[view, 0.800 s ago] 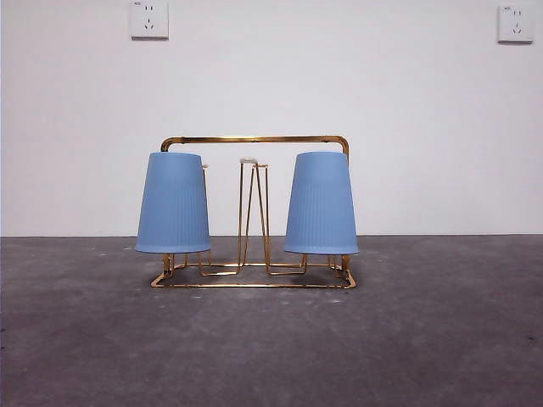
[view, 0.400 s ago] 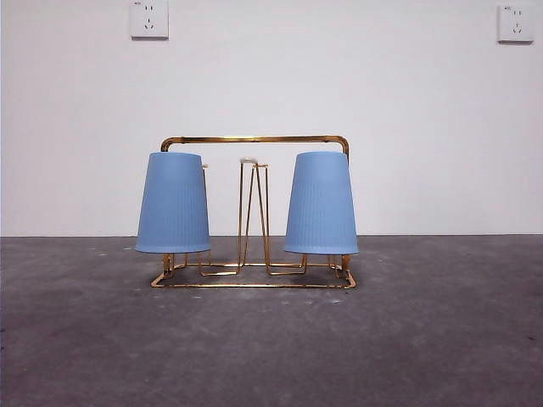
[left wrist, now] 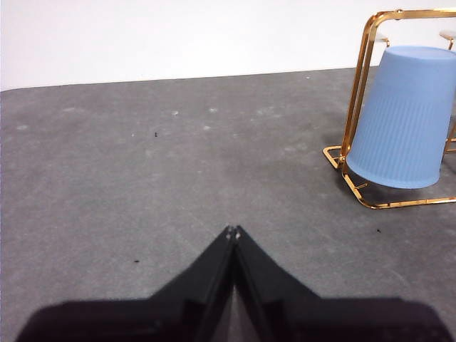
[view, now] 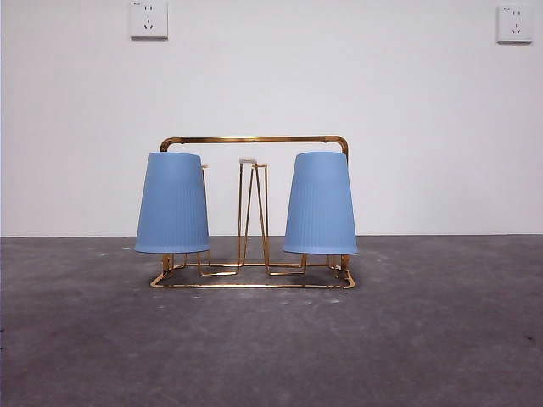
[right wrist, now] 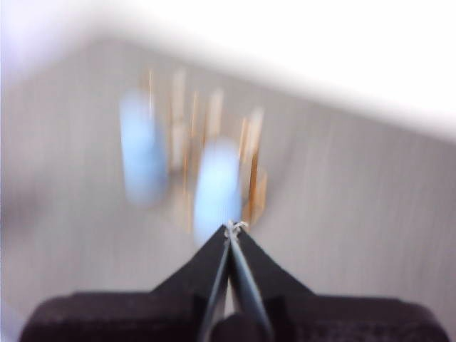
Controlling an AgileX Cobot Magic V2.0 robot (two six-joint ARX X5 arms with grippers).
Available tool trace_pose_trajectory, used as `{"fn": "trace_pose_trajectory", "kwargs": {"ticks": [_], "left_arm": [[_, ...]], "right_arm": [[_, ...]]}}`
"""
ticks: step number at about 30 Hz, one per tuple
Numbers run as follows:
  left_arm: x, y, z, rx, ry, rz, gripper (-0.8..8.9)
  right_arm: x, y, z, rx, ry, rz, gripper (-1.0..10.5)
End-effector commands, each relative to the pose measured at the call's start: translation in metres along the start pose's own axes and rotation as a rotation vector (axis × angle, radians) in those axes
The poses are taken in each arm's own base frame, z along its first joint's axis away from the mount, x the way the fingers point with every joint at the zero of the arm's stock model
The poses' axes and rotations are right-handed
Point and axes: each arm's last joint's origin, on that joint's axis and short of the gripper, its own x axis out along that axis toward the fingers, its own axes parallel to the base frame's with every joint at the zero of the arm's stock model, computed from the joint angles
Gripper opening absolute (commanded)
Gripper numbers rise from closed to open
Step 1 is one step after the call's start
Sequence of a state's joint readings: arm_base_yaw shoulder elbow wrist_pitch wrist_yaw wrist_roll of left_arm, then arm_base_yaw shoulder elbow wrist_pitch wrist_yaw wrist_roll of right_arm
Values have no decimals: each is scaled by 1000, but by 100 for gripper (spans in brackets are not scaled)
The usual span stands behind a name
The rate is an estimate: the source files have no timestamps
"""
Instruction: Pick up cup 1,put cup 1 in the cup rack,pick up cup 2,put cup 2 in the cup rack
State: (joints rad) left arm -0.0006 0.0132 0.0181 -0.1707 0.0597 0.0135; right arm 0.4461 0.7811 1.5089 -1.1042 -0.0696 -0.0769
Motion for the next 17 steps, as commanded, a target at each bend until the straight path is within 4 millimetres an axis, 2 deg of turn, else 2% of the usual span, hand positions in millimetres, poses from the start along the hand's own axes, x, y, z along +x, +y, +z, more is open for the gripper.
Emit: {"fn": "trace_pose_trajectory", "kwargs": {"ticks": [1,4,7,10,17], "left_arm": [[1,0,-3,-11,7,4,-4],[1,0,-3,-11,7,4,-4],[1,0,-3,-11,7,4,-3],[1,0,-3,-11,7,4,-3],[1,0,-3,-11,7,4,-3]], "right_arm": [[-18,-4,-2,50,-157,-78,1],[-28,-4,-13,43,-263,-204,1],[-22,-5,-34,14,-304,-287,1],[-4,-8,-65,12,-305,-327,1],[67,-20,-160,42,-223,-346,1]]}}
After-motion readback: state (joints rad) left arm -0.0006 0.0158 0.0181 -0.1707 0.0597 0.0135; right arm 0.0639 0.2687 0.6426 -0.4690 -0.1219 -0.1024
